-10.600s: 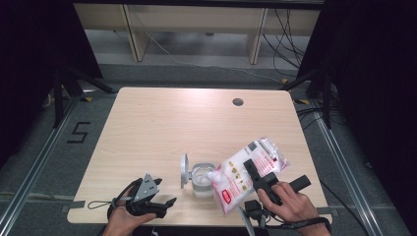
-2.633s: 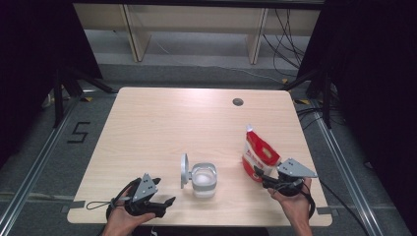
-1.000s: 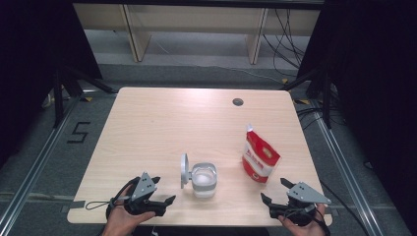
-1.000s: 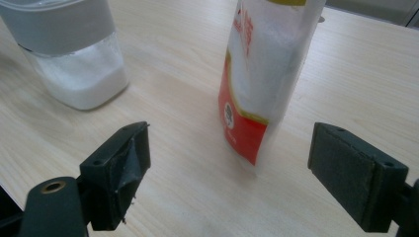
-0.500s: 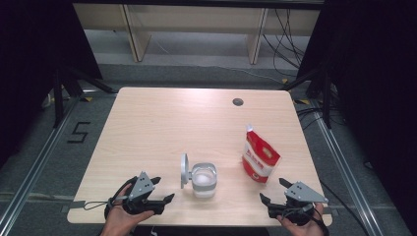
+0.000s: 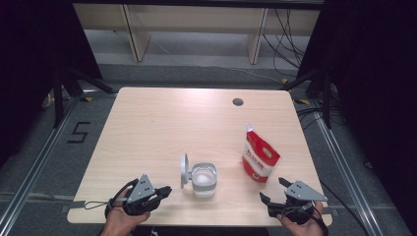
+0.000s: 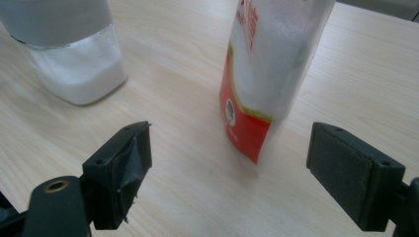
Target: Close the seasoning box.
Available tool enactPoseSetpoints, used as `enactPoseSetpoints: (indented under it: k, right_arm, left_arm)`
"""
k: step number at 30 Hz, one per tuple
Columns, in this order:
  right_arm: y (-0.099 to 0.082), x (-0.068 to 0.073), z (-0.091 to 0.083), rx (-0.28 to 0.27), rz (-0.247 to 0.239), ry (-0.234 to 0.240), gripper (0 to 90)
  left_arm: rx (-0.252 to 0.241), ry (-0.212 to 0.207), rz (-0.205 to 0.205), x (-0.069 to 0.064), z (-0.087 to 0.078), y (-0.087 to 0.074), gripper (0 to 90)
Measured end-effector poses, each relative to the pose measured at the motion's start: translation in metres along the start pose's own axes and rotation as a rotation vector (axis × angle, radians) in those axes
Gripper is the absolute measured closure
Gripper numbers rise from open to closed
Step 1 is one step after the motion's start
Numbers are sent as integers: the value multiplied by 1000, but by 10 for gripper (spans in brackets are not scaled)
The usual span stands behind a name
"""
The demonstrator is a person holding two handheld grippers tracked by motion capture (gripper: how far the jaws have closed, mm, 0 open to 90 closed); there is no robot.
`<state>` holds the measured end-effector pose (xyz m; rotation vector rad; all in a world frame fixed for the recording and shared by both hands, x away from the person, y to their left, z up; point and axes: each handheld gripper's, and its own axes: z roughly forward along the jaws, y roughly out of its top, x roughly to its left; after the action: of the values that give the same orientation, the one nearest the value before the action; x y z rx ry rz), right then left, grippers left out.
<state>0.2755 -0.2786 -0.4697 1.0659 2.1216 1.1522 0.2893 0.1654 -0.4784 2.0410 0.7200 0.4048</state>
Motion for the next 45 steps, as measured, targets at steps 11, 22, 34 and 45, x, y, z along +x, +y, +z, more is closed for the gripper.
enactPoseSetpoints:
  k: [11, 22, 34, 45]
  right_arm:
    - [0, 2, 0, 19, 32, 5, 187]
    - [-1, 0, 1, 7, 36, 10, 189]
    - [0, 1, -1, 3, 54, -2, 193]
    - [0, 1, 0, 6, 25, 9, 191]
  left_arm:
    - [-22, -8, -4, -1, -1, 7, 894]
    - [-42, -9, -24, 1, -1, 18, 894]
    - [-51, -14, -38, 4, 4, 31, 895]
    - [-52, -19, -46, 7, 5, 38, 894]
